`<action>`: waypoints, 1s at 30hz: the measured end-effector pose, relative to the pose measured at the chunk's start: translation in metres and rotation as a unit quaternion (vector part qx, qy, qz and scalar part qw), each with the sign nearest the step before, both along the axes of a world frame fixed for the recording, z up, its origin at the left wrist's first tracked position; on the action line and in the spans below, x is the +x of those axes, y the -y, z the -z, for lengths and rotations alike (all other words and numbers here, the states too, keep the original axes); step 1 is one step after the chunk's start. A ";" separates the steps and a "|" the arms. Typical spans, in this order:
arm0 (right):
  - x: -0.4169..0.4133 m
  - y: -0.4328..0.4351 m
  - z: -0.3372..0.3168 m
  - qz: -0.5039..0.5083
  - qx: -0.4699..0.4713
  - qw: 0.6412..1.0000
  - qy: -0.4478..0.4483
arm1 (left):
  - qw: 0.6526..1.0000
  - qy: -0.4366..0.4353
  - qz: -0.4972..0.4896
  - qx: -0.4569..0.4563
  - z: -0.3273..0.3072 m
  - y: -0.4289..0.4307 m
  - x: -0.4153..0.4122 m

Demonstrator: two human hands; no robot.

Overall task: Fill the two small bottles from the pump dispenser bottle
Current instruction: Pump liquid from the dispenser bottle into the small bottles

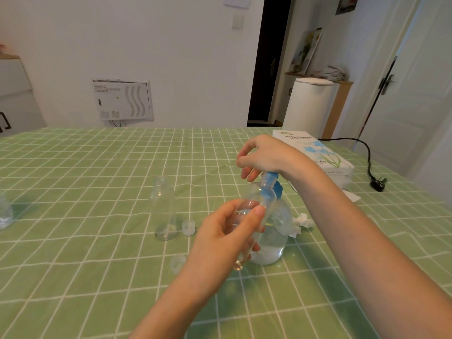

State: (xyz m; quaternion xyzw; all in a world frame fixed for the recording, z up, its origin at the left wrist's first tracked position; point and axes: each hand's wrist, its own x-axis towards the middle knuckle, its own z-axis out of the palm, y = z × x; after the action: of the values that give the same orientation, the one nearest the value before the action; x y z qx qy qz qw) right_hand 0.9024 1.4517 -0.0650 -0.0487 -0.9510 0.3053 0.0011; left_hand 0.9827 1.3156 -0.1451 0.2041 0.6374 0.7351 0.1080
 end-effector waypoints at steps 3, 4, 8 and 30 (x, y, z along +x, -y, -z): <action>0.001 0.000 0.004 0.003 0.002 1.000 0.007 | 1.000 0.002 -0.002 -0.003 0.002 0.000 0.001; 0.001 0.001 0.006 0.003 0.003 1.000 0.011 | 1.000 0.005 -0.001 -0.003 0.003 0.000 0.001; 0.001 0.001 0.010 0.010 -0.007 1.000 0.016 | 1.000 0.012 -0.001 -0.001 0.005 0.000 0.001; 0.000 0.000 0.012 -0.003 -0.029 0.999 0.012 | 1.000 0.019 0.003 -0.001 0.005 0.000 0.002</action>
State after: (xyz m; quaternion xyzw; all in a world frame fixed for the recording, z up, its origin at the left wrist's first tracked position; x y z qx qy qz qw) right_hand 0.9027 1.4520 -0.0770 -0.0491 -0.9418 0.3322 -0.0130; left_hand 0.9844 1.3159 -0.1500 0.1920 0.6351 0.7381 0.1224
